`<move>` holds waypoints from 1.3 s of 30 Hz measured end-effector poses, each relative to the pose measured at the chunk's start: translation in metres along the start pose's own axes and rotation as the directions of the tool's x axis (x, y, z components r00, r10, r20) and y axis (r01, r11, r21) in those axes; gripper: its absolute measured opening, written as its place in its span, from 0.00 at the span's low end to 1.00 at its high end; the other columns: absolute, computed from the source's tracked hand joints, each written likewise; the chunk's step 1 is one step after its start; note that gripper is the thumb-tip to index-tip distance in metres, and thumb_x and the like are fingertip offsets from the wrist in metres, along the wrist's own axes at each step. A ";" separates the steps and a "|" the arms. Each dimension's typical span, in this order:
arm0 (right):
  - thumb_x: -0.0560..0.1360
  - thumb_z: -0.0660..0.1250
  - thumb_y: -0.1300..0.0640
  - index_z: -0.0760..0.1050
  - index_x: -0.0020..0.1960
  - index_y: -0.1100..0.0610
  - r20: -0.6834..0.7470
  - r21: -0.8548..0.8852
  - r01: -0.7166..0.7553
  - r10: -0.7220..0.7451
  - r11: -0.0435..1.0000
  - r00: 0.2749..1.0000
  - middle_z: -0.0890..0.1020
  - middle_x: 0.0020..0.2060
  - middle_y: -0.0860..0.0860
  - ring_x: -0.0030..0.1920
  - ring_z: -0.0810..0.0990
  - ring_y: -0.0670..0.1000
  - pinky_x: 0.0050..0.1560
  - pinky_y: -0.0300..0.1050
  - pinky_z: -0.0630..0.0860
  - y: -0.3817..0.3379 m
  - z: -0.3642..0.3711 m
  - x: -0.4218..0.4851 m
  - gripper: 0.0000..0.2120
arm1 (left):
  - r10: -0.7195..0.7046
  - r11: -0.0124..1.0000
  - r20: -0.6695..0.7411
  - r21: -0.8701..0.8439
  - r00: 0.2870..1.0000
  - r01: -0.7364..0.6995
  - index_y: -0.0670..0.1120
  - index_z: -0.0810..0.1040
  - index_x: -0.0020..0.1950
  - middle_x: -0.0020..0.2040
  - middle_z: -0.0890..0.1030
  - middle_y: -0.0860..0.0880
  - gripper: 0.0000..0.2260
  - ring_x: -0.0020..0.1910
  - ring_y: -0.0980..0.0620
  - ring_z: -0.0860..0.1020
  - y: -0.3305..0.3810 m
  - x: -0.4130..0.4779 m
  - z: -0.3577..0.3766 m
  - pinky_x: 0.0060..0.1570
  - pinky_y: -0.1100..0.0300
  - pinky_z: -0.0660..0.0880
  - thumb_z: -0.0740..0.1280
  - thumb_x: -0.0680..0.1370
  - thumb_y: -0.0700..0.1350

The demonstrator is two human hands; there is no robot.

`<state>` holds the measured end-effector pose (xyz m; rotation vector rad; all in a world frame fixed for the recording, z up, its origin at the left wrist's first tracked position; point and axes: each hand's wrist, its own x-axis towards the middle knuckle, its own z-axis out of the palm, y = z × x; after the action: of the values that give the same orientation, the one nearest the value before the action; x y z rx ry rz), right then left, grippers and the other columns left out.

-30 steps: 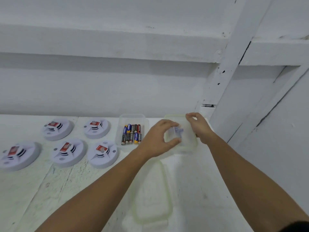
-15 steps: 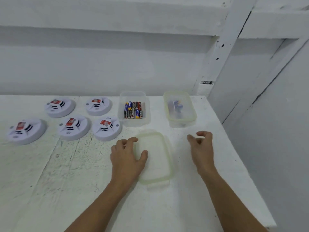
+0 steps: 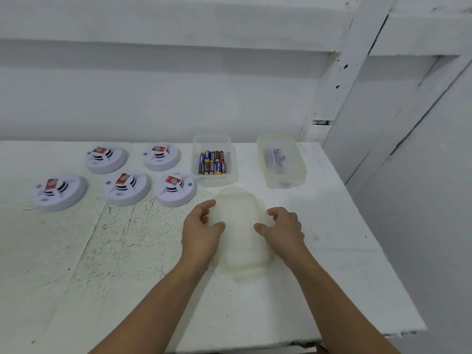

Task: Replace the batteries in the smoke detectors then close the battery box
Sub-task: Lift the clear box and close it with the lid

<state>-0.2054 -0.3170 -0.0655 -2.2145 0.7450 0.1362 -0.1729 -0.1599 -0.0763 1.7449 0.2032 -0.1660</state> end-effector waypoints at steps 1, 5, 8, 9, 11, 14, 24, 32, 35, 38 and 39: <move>0.70 0.71 0.50 0.67 0.62 0.48 0.010 0.094 -0.002 0.001 0.996 1.000 0.72 0.59 0.50 0.61 0.71 0.54 0.65 0.54 0.67 0.001 -0.002 0.000 0.23 | 0.001 0.999 0.005 -0.051 1.000 -0.001 0.53 0.76 0.60 0.56 0.79 0.49 0.24 0.57 0.49 0.76 0.001 0.000 -0.003 0.57 0.49 0.76 0.71 0.69 0.33; 0.71 0.72 0.60 0.65 0.58 0.50 0.109 0.463 -0.011 -0.044 0.886 0.993 0.78 0.49 0.52 0.46 0.78 0.49 0.50 0.46 0.75 0.004 -0.012 -0.005 0.22 | 0.025 0.983 0.005 -0.183 1.000 -0.024 0.50 0.75 0.64 0.50 0.77 0.51 0.29 0.53 0.53 0.77 0.002 -0.005 -0.015 0.49 0.61 0.75 0.75 0.66 0.31; 0.72 0.71 0.64 0.66 0.58 0.52 0.107 0.554 0.035 -0.112 0.832 0.988 0.78 0.47 0.57 0.39 0.78 0.50 0.40 0.43 0.75 -0.002 -0.016 -0.004 0.21 | 0.004 0.963 0.048 -0.270 0.999 0.009 0.50 0.78 0.60 0.52 0.78 0.51 0.27 0.52 0.57 0.77 0.003 -0.003 -0.026 0.45 0.66 0.73 0.77 0.65 0.33; 0.72 0.71 0.65 0.67 0.58 0.53 0.096 0.591 0.049 -0.131 0.805 0.987 0.78 0.47 0.57 0.38 0.78 0.51 0.38 0.45 0.76 -0.007 -0.017 -0.004 0.21 | 0.003 0.954 0.068 -0.299 0.998 0.017 0.50 0.79 0.57 0.53 0.80 0.50 0.24 0.53 0.56 0.78 0.005 -0.002 -0.031 0.46 0.64 0.75 0.78 0.64 0.34; 0.71 0.72 0.67 0.68 0.59 0.54 0.081 0.642 0.078 -0.169 0.763 0.982 0.77 0.45 0.58 0.39 0.78 0.53 0.38 0.46 0.78 -0.018 -0.019 -0.001 0.21 | 0.029 0.944 0.091 -0.329 0.995 0.002 0.50 0.80 0.53 0.51 0.82 0.47 0.20 0.50 0.51 0.80 0.014 0.001 -0.040 0.49 0.56 0.78 0.77 0.66 0.36; 0.71 0.71 0.68 0.68 0.59 0.53 0.049 0.679 0.131 -0.224 0.722 0.973 0.77 0.43 0.56 0.39 0.77 0.52 0.38 0.47 0.79 -0.047 -0.021 0.004 0.21 | 0.083 0.942 0.170 -0.336 0.982 -0.021 0.52 0.76 0.55 0.47 0.82 0.45 0.17 0.43 0.49 0.81 0.038 0.015 -0.057 0.42 0.52 0.79 0.74 0.71 0.37; 0.73 0.71 0.60 0.74 0.56 0.49 -0.116 0.450 0.333 -0.315 0.829 0.942 0.78 0.38 0.54 0.38 0.79 0.56 0.39 0.48 0.77 -0.145 -0.015 0.091 0.15 | 0.027 0.997 0.219 -0.078 0.975 -0.011 0.38 0.74 0.57 0.38 0.80 0.42 0.20 0.30 0.48 0.78 0.118 0.142 -0.076 0.27 0.62 0.75 0.76 0.68 0.35; 0.73 0.71 0.61 0.75 0.61 0.51 -0.022 0.378 0.205 -0.213 0.903 0.977 0.79 0.56 0.58 0.52 0.81 0.59 0.45 0.50 0.80 -0.147 0.002 0.132 0.18 | -0.092 0.993 0.271 0.091 0.958 0.070 0.40 0.70 0.43 0.34 0.77 0.42 0.16 0.26 0.49 0.76 0.106 0.187 -0.064 0.25 0.63 0.73 0.78 0.67 0.36; 0.74 0.70 0.61 0.74 0.62 0.52 0.011 0.361 0.190 -0.207 0.913 0.978 0.78 0.59 0.57 0.51 0.80 0.58 0.37 0.44 0.77 -0.142 0.006 0.132 0.18 | -0.129 0.979 0.291 0.191 0.948 0.075 0.41 0.72 0.41 0.35 0.79 0.41 0.15 0.31 0.46 0.77 0.099 0.191 -0.061 0.32 0.58 0.76 0.79 0.66 0.38; 0.75 0.69 0.62 0.73 0.64 0.52 0.037 0.373 0.169 -0.197 0.912 0.980 0.76 0.56 0.56 0.51 0.79 0.58 0.41 0.48 0.79 -0.139 0.010 0.133 0.19 | -0.150 0.973 0.292 0.212 0.945 0.089 0.40 0.72 0.41 0.34 0.79 0.41 0.15 0.31 0.45 0.77 0.097 0.192 -0.061 0.33 0.57 0.75 0.79 0.66 0.38; 0.75 0.68 0.62 0.73 0.65 0.52 0.041 0.376 0.164 -0.193 0.912 0.980 0.76 0.55 0.55 0.50 0.79 0.58 0.42 0.48 0.78 -0.139 0.011 0.134 0.19 | -0.149 0.973 0.291 0.213 0.945 0.088 0.40 0.72 0.41 0.34 0.78 0.42 0.16 0.30 0.46 0.76 0.096 0.192 -0.061 0.32 0.58 0.74 0.79 0.66 0.38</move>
<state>-0.0174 -0.2989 -0.0264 -1.8899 0.4755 -0.0116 0.0361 -0.1082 -0.0157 1.8772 0.0664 -0.5581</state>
